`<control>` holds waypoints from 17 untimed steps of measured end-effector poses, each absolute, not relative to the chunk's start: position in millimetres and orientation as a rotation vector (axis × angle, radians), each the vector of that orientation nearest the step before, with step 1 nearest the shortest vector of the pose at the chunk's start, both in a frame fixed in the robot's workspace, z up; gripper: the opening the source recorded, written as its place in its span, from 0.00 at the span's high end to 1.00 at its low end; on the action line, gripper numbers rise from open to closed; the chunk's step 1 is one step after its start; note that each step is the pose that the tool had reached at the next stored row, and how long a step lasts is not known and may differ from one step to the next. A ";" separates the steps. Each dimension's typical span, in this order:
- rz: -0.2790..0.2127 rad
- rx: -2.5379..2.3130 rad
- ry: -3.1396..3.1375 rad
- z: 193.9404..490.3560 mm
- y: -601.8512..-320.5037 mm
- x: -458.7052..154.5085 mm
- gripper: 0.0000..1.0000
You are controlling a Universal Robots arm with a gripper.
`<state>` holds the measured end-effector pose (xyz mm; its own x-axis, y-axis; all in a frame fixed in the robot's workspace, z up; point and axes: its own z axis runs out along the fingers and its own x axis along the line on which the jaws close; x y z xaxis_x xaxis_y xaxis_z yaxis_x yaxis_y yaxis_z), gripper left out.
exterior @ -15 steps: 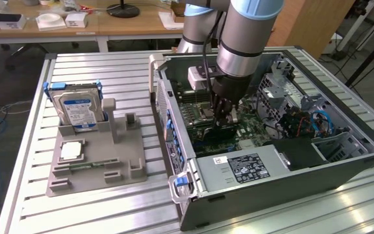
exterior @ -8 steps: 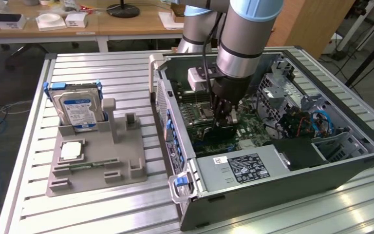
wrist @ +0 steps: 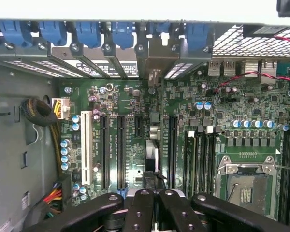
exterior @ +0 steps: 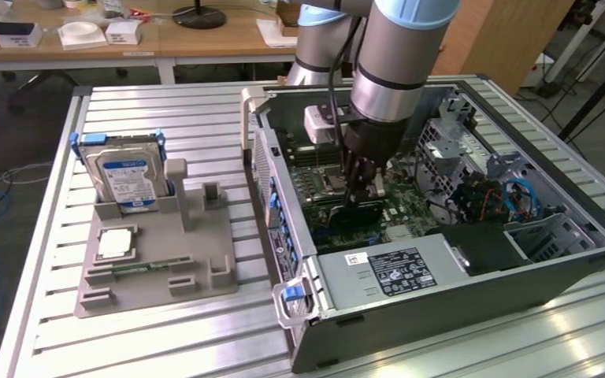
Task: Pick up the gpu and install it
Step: 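Press down on the gpu until it lock into place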
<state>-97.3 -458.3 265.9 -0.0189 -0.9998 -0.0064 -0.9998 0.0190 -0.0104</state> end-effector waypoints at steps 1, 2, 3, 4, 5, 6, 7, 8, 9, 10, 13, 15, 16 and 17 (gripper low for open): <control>-0.005 -2.192 2.234 265.9 -458.0 -97.3 0.89; -0.005 -2.192 2.234 265.7 -457.0 -97.5 0.89; -0.005 -2.192 2.234 265.3 -455.6 -97.4 0.89; -0.005 -2.192 2.234 264.8 -454.3 -97.4 0.89; -0.005 -2.192 2.234 264.2 -454.0 -97.3 0.89; -0.006 -2.192 2.233 263.4 -453.9 -97.3 0.89; -0.006 -2.192 2.234 262.7 -453.9 -97.4 0.89; -0.007 -2.192 2.234 262.0 -454.0 -97.5 0.89; -0.007 -2.192 2.234 261.4 -454.0 -97.7 0.89; -0.008 -2.192 2.234 260.7 -454.1 -97.8 0.89; -0.007 -2.192 2.234 259.3 -454.0 -97.9 0.89; -0.006 -2.191 2.233 260.1 -453.8 -97.9 0.89; -0.005 -2.190 2.232 261.1 -453.7 -98.0 0.89; -0.006 -2.189 2.232 261.6 -453.7 -98.0 0.89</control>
<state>-98.0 -453.7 261.6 -0.0190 -0.9998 -0.0084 -0.9997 0.0192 -0.0132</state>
